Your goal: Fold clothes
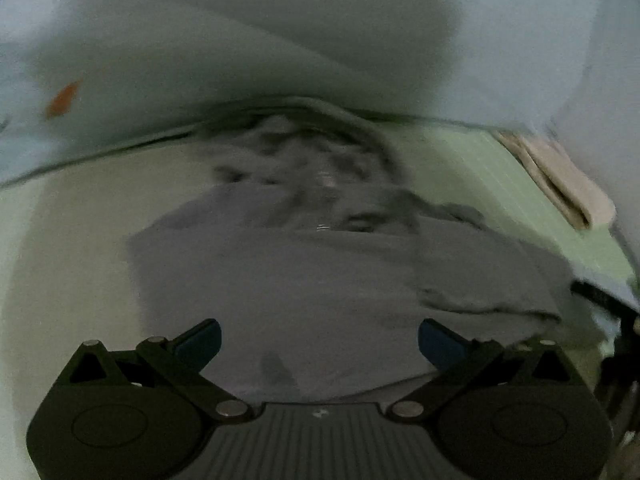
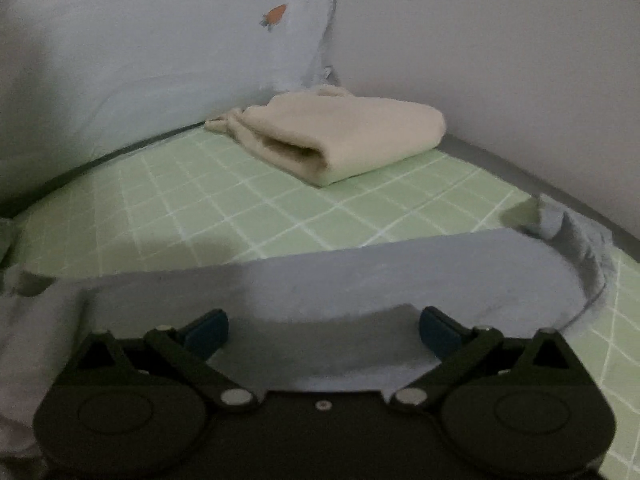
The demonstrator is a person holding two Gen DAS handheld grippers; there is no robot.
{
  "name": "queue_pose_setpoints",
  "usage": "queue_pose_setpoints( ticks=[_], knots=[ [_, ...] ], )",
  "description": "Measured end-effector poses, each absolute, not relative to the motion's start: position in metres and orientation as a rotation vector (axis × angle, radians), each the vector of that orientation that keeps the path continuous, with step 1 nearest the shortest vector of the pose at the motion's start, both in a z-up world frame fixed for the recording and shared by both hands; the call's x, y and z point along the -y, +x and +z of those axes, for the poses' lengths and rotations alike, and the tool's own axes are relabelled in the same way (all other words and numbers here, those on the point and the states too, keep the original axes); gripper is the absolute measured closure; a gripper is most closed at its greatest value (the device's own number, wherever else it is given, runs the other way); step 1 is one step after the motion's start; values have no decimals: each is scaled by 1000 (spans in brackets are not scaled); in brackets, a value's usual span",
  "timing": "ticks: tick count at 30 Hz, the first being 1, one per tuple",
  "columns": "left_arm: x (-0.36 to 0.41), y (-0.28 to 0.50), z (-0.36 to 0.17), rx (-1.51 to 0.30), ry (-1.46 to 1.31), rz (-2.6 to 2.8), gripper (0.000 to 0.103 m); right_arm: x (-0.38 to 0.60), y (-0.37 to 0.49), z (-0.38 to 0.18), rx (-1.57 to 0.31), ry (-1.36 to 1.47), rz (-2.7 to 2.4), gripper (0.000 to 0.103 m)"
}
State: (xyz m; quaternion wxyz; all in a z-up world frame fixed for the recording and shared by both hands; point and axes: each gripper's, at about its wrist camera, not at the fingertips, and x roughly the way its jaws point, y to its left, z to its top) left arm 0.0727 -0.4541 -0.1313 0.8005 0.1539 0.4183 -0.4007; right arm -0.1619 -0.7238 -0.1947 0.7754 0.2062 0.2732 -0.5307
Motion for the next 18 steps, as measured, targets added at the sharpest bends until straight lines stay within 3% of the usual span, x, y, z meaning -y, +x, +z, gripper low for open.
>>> queue_pose_setpoints(
  ticks=[6, 7, 9, 14, 16, 18],
  knots=[
    [509, 67, -152, -911, 378, -961, 5, 724, -157, -198, -597, 425, -1160, 0],
    [515, 66, -155, -919, 371, -977, 10, 724, -157, -198, -596, 425, -1158, 0],
    [529, 67, -161, -942, 354, -1009, 30, 724, -156, -198, -597, 423, -1160, 0],
    [557, 69, -173, -954, 337, -1034, 45, 722, -155, -197, -600, 416, -1161, 0],
    [564, 70, -176, -956, 335, -1041, 59, 723, -155, -198, -599, 415, -1161, 0],
    [569, 71, -176, -970, 329, -1075, 87, 723, -154, -198, -600, 414, -1162, 0]
  ],
)
